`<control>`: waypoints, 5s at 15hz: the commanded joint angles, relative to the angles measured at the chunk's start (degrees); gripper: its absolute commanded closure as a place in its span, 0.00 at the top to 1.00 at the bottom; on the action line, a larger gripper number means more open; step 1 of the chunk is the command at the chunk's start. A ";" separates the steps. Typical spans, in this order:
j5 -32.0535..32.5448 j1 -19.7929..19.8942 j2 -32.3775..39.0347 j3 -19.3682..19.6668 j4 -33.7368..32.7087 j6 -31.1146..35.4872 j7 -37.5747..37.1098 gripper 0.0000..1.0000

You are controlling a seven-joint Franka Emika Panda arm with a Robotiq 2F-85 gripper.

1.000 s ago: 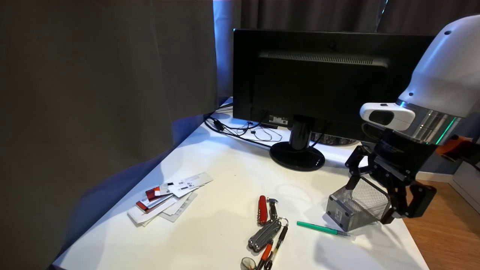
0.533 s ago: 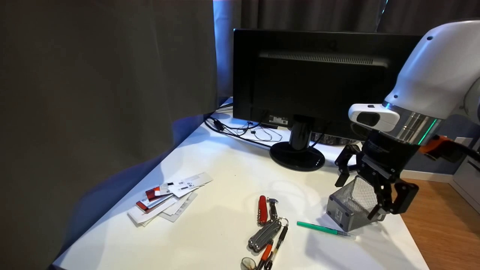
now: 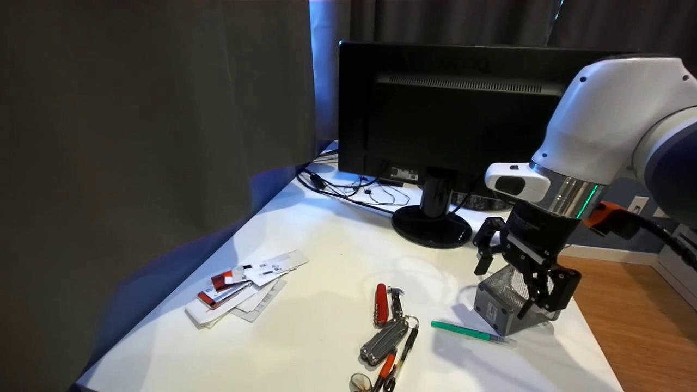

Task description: Put the green pen on the desk then flip the penholder over

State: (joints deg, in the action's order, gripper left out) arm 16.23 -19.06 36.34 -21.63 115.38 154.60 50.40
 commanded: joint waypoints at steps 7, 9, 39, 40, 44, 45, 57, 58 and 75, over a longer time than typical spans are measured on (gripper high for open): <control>2.69 -1.69 4.85 1.60 -6.26 -4.94 -0.03 1.00; 2.91 -1.94 5.40 1.72 -6.85 -5.83 0.01 1.00; 6.76 38.96 17.82 -29.54 14.80 44.56 -4.69 0.53; 9.74 39.40 19.82 -29.04 14.72 46.33 -5.97 0.53; 21.81 40.27 26.93 -26.54 13.60 54.04 -10.92 0.53; 25.20 40.23 28.15 -25.47 13.22 56.46 -12.67 0.53; 35.15 20.60 27.22 -2.55 3.83 82.91 -38.25 0.53; 34.75 19.16 26.98 -1.15 3.50 83.58 -39.49 0.65; 22.62 11.20 -4.22 3.49 20.31 58.08 -51.98 1.00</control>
State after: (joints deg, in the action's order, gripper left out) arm 40.47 -7.48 43.05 -16.50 128.67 220.89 2.79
